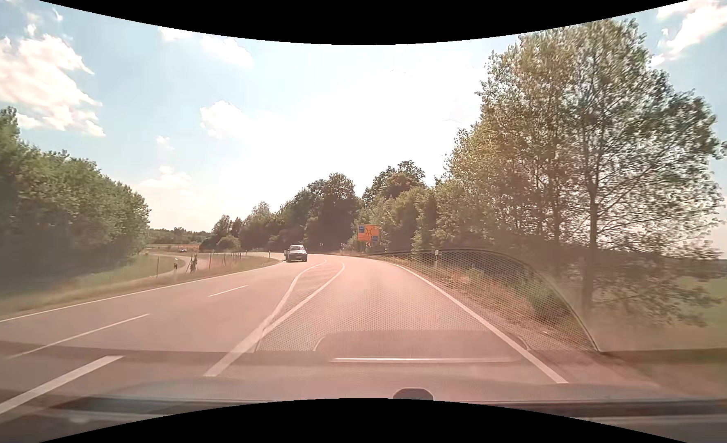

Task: Follow the waypoints while adhering to traffic rules and regulations

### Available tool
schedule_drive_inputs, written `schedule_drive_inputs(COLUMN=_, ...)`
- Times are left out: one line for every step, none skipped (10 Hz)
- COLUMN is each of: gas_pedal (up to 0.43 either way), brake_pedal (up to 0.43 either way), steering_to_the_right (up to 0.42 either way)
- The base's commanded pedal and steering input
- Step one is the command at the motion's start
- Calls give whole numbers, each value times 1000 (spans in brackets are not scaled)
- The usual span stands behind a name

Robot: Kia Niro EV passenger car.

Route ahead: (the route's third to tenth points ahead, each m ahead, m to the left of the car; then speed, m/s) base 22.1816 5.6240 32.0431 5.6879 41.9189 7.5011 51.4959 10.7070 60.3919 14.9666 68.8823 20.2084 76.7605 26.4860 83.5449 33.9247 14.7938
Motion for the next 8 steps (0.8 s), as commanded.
schedule_drive_inputs(gas_pedal=0, brake_pedal=0, steering_to_the_right=-3)
schedule_drive_inputs(gas_pedal=0, brake_pedal=0, steering_to_the_right=-4)
schedule_drive_inputs(gas_pedal=0, brake_pedal=0, steering_to_the_right=-4)
schedule_drive_inputs(gas_pedal=0, brake_pedal=0, steering_to_the_right=-8)
schedule_drive_inputs(gas_pedal=0, brake_pedal=0, steering_to_the_right=-11)
schedule_drive_inputs(gas_pedal=0, brake_pedal=0, steering_to_the_right=-14)
schedule_drive_inputs(gas_pedal=0, brake_pedal=0, steering_to_the_right=-17)
schedule_drive_inputs(gas_pedal=0, brake_pedal=0, steering_to_the_right=-19)
